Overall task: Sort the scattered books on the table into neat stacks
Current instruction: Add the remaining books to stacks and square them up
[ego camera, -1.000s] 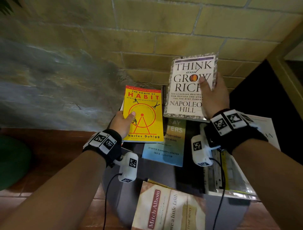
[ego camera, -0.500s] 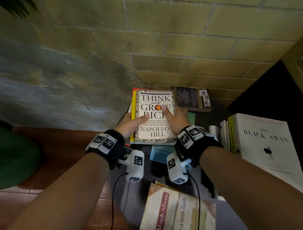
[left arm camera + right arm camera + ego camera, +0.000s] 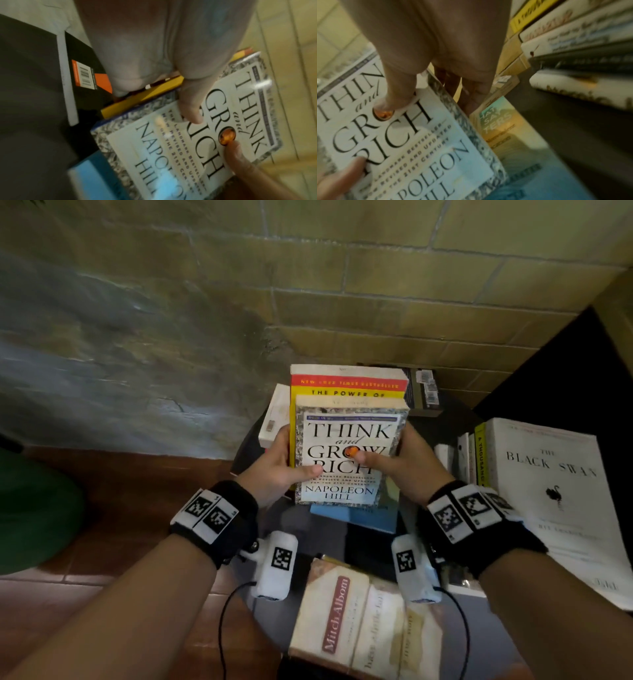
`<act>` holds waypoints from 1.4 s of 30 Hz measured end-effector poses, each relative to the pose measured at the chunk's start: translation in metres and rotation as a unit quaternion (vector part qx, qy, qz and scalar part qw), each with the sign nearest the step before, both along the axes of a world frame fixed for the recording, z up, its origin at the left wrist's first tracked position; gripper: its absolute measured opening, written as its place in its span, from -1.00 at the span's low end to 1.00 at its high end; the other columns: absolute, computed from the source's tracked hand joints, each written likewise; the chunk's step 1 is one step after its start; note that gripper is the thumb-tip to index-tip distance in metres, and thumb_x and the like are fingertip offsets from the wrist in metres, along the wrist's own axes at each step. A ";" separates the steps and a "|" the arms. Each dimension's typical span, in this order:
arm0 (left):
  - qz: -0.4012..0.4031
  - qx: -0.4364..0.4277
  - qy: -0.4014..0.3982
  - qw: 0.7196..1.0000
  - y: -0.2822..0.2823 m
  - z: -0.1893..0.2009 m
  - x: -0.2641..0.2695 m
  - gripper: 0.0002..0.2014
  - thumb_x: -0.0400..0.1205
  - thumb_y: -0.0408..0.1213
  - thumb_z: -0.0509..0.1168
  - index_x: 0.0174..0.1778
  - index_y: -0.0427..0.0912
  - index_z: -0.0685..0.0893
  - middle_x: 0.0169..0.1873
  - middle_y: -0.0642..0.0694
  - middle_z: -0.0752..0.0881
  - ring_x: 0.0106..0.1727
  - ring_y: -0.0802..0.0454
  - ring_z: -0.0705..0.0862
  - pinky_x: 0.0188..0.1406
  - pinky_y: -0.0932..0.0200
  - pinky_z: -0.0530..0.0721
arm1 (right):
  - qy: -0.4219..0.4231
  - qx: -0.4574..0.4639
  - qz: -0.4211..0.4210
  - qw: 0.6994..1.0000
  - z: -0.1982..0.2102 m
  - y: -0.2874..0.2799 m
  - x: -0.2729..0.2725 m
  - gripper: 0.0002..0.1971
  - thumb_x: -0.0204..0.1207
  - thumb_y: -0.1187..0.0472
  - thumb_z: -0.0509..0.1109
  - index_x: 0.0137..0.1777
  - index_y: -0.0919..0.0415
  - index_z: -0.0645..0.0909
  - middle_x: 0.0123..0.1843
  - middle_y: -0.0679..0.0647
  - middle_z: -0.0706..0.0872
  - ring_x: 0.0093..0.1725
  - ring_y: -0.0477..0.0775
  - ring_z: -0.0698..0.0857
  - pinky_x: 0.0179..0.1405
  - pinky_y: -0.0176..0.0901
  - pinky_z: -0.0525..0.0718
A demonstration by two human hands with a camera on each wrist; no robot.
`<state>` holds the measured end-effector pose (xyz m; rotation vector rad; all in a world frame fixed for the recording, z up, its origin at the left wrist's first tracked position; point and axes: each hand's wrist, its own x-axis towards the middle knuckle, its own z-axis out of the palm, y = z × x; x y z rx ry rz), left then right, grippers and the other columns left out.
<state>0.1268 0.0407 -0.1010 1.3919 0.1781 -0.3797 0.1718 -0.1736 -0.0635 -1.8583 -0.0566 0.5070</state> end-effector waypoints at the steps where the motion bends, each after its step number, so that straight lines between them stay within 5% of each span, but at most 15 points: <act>1: -0.020 0.023 -0.007 1.000 -0.003 -0.002 -0.004 -0.21 0.44 -0.52 0.39 0.56 -0.14 0.19 0.38 -0.19 0.59 0.38 -0.05 0.62 0.30 -0.03 0.68 | -0.007 -0.015 0.011 1.000 0.000 -0.006 -0.004 -0.37 0.29 0.28 0.64 0.35 0.11 0.47 0.22 -0.08 0.72 0.22 -0.17 0.68 0.22 -0.11 0.67; 5: -0.053 0.101 -0.035 0.993 -0.017 -0.011 -0.016 -0.34 0.56 -0.64 0.32 0.52 -0.20 0.20 0.23 0.08 0.63 0.20 0.42 0.65 0.13 0.45 0.63 | -0.043 -0.100 0.020 0.994 0.000 -0.022 -0.019 -0.21 0.12 0.20 0.74 0.38 0.09 0.49 0.24 -0.07 0.74 0.29 -0.05 0.67 0.34 0.09 0.64; 9: -0.062 0.148 -0.061 0.985 -0.029 -0.020 -0.018 -0.36 0.60 -0.49 0.36 0.55 -0.20 0.24 0.25 0.17 0.65 0.32 0.33 0.61 0.30 0.32 0.60 | -0.065 -0.113 -0.017 0.991 0.007 -0.031 -0.029 -0.23 0.13 0.27 0.73 0.36 0.13 0.49 0.16 -0.12 0.73 0.26 -0.05 0.67 0.30 -0.03 0.64; 15: -0.071 0.208 -0.063 0.973 -0.042 -0.026 -0.012 -0.34 0.53 -0.41 0.46 0.53 -0.21 0.35 0.27 0.00 0.68 0.26 0.22 0.66 0.04 0.57 0.59 | -0.046 -0.095 -0.054 0.993 0.006 -0.033 -0.034 -0.18 0.12 0.33 0.73 0.39 0.15 0.44 0.20 -0.04 0.72 0.28 -0.04 0.65 0.31 -0.07 0.63; 20: -0.054 0.253 -0.074 0.963 -0.043 -0.028 -0.013 -0.39 0.54 -0.39 0.46 0.50 -0.19 0.40 0.23 0.07 0.67 0.17 0.42 0.59 -0.05 0.69 0.53 | -0.029 -0.117 -0.060 0.991 0.002 -0.033 -0.035 -0.25 0.20 0.37 0.69 0.36 0.10 0.43 0.17 -0.10 0.69 0.28 -0.06 0.62 0.32 -0.08 0.60; 23: -0.057 0.256 -0.072 0.962 -0.042 -0.030 -0.015 -0.37 0.54 -0.38 0.46 0.51 -0.18 0.38 0.21 0.10 0.68 0.21 0.34 0.62 -0.01 0.70 0.52 | -0.014 -0.150 -0.049 0.987 -0.007 -0.031 -0.035 -0.27 0.19 0.27 0.70 0.37 0.10 0.49 0.21 -0.04 0.75 0.29 0.04 0.67 0.35 0.11 0.63; 29: -0.072 0.270 -0.063 0.958 -0.042 -0.031 -0.013 -0.36 0.54 -0.39 0.46 0.53 -0.18 0.37 0.20 0.14 0.67 0.11 0.57 0.56 -0.02 0.72 0.52 | 0.001 -0.183 -0.057 0.981 -0.012 -0.030 -0.033 -0.30 0.21 0.25 0.69 0.37 0.10 0.51 0.22 -0.03 0.75 0.30 0.06 0.67 0.36 0.09 0.61; 33: -0.082 0.269 -0.050 0.958 -0.040 -0.029 -0.012 -0.35 0.53 -0.44 0.45 0.53 -0.17 0.39 0.20 0.13 0.67 0.15 0.45 0.60 -0.03 0.69 0.54 | 0.015 -0.218 -0.041 0.975 -0.015 -0.028 -0.033 -0.35 0.21 0.20 0.69 0.33 0.08 0.57 0.19 -0.04 0.76 0.27 0.08 0.69 0.31 0.13 0.66; 37: -0.102 0.272 -0.038 0.956 -0.036 -0.012 -0.008 -0.36 0.54 -0.39 0.46 0.53 -0.16 0.39 0.22 0.16 0.67 0.26 0.22 0.63 0.35 0.15 0.62 | 0.018 -0.206 -0.049 0.977 -0.002 -0.027 -0.034 -0.33 0.24 0.23 0.68 0.34 0.10 0.48 0.25 0.02 0.74 0.30 0.10 0.67 0.33 0.15 0.64; 42: -0.132 0.230 -0.036 0.964 -0.031 0.048 0.002 -0.27 0.53 -0.39 0.47 0.56 -0.08 0.28 0.34 0.14 0.60 0.34 0.21 0.58 0.34 0.20 0.54 | 0.024 -0.097 -0.031 0.994 0.037 -0.036 -0.032 -0.32 0.38 0.32 0.58 0.45 0.10 0.35 0.34 0.00 0.67 0.32 0.03 0.64 0.34 0.11 0.63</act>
